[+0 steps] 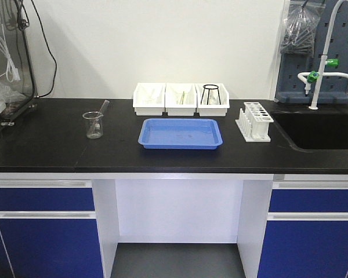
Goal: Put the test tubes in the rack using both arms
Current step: 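Drive the base forward toward the bench with the white bins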
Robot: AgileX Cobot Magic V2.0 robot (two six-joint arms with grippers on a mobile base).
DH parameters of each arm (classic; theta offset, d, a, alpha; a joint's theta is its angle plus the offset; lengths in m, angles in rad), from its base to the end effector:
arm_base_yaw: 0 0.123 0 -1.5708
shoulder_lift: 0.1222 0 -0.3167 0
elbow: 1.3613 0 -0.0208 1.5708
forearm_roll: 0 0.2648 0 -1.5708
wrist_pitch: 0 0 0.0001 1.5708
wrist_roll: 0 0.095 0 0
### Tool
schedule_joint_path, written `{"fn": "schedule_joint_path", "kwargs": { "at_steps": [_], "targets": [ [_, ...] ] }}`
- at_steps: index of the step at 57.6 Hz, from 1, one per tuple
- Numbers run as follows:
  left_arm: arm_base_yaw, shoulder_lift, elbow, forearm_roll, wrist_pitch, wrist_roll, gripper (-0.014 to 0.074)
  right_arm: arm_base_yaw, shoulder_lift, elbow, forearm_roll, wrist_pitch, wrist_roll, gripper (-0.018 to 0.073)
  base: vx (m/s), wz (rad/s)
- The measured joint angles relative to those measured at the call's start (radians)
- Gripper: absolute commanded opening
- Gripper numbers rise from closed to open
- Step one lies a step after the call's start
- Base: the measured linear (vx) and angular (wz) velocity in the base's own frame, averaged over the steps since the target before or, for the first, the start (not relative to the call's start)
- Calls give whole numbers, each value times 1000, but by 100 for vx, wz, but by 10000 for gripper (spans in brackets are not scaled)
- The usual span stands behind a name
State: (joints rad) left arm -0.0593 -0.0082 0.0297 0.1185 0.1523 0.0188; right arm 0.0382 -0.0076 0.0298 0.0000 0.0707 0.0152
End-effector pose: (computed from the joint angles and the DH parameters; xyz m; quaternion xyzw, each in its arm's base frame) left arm 0.0429 -0.0008 0.1890 0.0658 0.7337 0.0325 0.6755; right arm 0.0432 0.0017 0.1966 -0.0082 0.7090 0.0188 0.7049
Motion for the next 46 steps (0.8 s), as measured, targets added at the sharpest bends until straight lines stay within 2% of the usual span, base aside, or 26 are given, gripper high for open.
{"fn": "schedule_joint_path", "kwargs": {
  "at_steps": [46],
  "targets": [
    [0, 0, 0, 0, 0, 0, -20, 0, 0, 0, 0, 0, 0, -7, 0, -1]
  ]
}}
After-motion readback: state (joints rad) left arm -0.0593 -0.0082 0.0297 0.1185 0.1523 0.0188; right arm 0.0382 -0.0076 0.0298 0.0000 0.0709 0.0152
